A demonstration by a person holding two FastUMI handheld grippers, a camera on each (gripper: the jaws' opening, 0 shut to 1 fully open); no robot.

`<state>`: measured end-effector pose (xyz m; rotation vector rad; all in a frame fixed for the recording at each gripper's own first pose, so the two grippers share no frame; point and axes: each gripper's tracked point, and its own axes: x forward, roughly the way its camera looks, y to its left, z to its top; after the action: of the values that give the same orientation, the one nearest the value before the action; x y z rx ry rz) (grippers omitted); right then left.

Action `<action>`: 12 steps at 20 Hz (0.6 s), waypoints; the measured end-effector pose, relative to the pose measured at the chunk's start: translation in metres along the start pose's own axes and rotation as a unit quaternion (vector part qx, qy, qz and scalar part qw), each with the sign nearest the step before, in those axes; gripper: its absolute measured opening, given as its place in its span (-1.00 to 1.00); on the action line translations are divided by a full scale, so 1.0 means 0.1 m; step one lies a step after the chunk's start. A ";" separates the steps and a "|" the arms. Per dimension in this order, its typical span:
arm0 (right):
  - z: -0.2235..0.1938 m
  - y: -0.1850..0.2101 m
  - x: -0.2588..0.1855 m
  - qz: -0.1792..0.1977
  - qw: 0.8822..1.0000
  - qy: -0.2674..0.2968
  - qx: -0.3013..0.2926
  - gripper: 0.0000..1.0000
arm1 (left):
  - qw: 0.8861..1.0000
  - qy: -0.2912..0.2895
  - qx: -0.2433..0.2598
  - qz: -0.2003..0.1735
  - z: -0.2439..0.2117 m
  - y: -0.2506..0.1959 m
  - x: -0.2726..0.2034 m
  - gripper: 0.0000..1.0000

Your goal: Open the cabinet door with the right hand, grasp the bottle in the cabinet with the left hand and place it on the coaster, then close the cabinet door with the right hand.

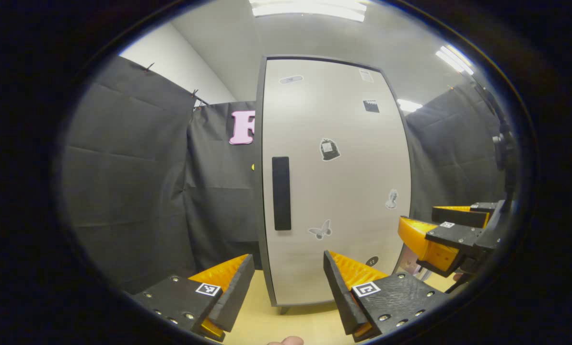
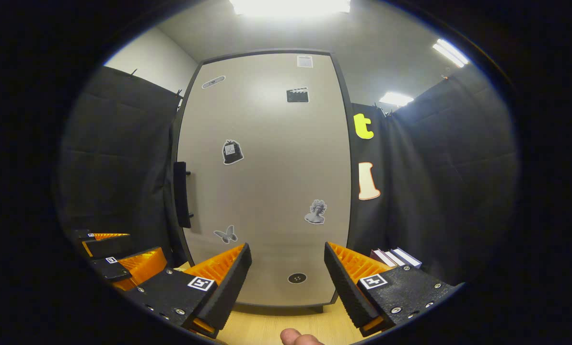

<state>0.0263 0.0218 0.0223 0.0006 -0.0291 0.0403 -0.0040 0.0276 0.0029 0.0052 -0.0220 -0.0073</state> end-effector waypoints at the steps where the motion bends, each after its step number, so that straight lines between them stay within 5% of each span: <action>1: 0.02 0.01 0.02 0.001 1.000 -0.002 -0.001 0.88 | 1.000 -0.005 -0.001 0.000 0.02 0.01 0.00 0.70; 12: 0.09 0.69 0.28 0.062 0.998 -0.010 -0.008 0.88 | 1.000 -0.002 0.016 0.023 -0.12 0.44 -0.36 0.70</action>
<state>0.0509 0.0920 0.0319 -0.0166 -0.0490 0.1646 -0.0392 0.0718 -0.0095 0.0358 -0.0253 0.0395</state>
